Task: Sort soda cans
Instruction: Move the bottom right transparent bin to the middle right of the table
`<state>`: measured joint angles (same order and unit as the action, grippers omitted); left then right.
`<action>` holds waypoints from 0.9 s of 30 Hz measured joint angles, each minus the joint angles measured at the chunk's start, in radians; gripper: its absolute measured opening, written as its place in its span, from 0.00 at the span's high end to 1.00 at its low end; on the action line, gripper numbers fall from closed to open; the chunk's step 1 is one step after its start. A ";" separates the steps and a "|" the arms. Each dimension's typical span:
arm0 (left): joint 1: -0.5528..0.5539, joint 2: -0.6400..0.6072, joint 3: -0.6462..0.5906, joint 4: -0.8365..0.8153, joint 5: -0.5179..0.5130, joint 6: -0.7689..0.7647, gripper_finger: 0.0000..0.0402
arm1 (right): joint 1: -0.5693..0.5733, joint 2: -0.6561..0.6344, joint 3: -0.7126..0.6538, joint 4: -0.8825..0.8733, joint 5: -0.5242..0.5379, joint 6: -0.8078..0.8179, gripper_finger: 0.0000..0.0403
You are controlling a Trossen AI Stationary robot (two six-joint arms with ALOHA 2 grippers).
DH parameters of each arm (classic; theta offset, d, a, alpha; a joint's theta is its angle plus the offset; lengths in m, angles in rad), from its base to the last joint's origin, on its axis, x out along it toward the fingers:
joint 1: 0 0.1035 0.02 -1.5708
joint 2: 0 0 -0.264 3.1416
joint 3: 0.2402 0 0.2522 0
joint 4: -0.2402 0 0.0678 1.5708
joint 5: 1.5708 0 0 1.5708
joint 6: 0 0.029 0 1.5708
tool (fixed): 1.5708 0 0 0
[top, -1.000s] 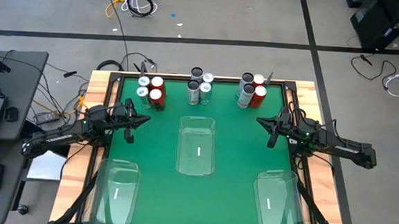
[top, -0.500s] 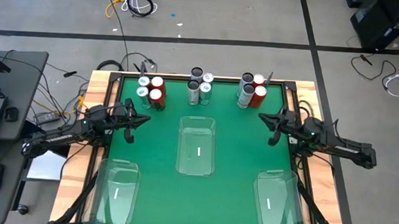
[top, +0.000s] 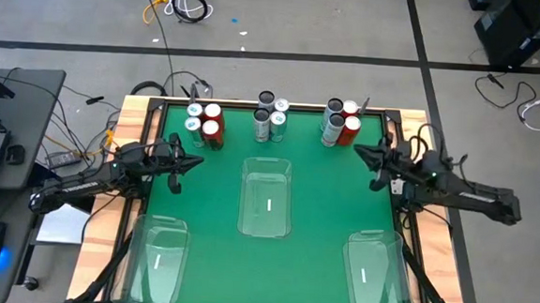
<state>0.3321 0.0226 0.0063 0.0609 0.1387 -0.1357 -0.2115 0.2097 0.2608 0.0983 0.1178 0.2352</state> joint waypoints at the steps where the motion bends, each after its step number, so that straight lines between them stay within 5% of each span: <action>1: 0.000 0.000 0.000 0.000 0.000 0.000 0.97 | 0.000 0.029 0.048 -0.054 -0.021 0.007 0.95; 6: 0.000 0.000 0.000 0.000 0.000 0.000 0.97 | 0.035 0.184 0.295 -0.397 -0.138 0.066 0.89; 15: 0.000 0.000 0.000 0.000 0.000 0.000 0.97 | 0.242 0.468 0.611 -0.915 -0.169 0.189 0.84; 27: 0.000 0.000 0.000 0.000 0.000 0.000 0.97 | 0.573 0.708 0.703 -1.205 -0.165 0.452 0.75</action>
<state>0.3325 0.0227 0.0063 0.0608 0.1387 -0.1359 0.3617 0.9175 0.9642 -1.1069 -0.0467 0.6875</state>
